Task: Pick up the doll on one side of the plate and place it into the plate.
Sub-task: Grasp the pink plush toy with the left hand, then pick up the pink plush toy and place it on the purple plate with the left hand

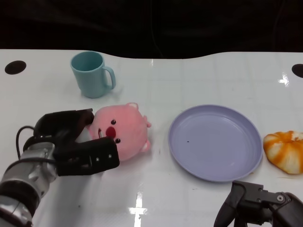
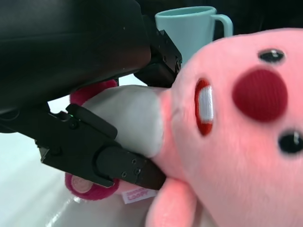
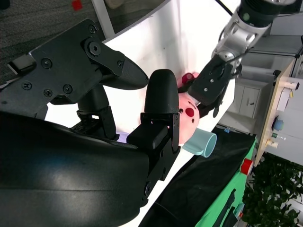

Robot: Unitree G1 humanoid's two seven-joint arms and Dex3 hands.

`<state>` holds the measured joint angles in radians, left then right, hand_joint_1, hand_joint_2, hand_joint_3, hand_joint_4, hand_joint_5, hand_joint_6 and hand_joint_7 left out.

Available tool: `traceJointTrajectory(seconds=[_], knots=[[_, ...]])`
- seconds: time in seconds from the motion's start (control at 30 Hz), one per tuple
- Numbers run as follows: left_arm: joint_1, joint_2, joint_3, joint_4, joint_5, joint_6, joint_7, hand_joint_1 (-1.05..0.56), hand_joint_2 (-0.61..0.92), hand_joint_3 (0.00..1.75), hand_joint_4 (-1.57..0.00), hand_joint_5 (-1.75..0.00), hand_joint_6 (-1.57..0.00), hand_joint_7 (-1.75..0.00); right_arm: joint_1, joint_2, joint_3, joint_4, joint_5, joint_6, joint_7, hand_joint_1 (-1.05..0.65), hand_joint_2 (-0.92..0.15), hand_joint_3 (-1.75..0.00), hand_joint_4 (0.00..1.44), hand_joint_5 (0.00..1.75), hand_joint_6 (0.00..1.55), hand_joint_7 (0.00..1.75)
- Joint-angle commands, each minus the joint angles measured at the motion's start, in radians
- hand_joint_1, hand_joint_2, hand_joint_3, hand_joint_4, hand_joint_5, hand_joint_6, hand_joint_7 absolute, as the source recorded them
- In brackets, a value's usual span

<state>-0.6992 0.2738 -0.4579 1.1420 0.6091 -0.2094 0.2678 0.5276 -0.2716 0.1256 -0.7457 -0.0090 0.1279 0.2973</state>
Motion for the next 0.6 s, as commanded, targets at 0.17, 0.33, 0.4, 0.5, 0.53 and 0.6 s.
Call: traceJointTrajectory(seconds=[0.17, 0.33, 0.4, 0.5, 0.53, 0.6], knots=[[0.052, 0.012, 0.09, -0.096, -0.093, 0.011, -0.056, -0.15, 0.66, 0.86, -0.9, -1.75, -0.71, -1.75, 0.0, -0.003, 0.006, 0.007, -0.004, 0.0, -0.005, -0.16, -0.49, -1.15, 0.68, 1.71, 0.62, 1.36], [0.052, 0.015, 0.146, -0.169, -0.15, 0.035, -0.123, -0.16, 0.63, 0.95, -0.92, -1.75, -0.72, -1.75, -0.018, -0.001, 0.006, 0.022, 0.001, 0.003, -0.004, -0.15, -0.49, -1.16, 0.67, 1.71, 0.62, 1.35], [0.05, 0.011, 0.164, -0.205, -0.17, 0.046, -0.147, -0.15, 0.56, 1.07, -0.95, -1.75, -0.75, -1.75, -0.028, 0.001, 0.005, 0.035, 0.004, 0.002, -0.004, -0.15, -0.48, -1.16, 0.67, 1.7, 0.62, 1.35], [0.055, 0.007, 0.185, -0.26, -0.194, 0.061, -0.183, -0.14, 0.48, 1.2, -0.96, -1.75, -0.77, -1.75, -0.037, 0.003, 0.006, 0.05, 0.007, -0.001, -0.004, -0.14, -0.48, -1.17, 0.67, 1.71, 0.62, 1.35], [0.059, 0.007, 0.189, -0.283, -0.199, 0.064, -0.192, -0.15, 0.45, 1.24, -0.96, -1.75, -0.76, -1.75, -0.039, 0.004, 0.005, 0.054, 0.008, -0.002, -0.004, -0.14, -0.48, -1.17, 0.67, 1.71, 0.62, 1.35], [0.071, 0.004, 0.195, -0.346, -0.207, 0.089, -0.215, -0.14, 0.43, 1.28, -0.96, -1.75, -0.76, -1.75, -0.04, 0.003, 0.005, 0.057, 0.009, -0.004, -0.003, -0.14, -0.48, -1.17, 0.66, 1.71, 0.62, 1.35]])
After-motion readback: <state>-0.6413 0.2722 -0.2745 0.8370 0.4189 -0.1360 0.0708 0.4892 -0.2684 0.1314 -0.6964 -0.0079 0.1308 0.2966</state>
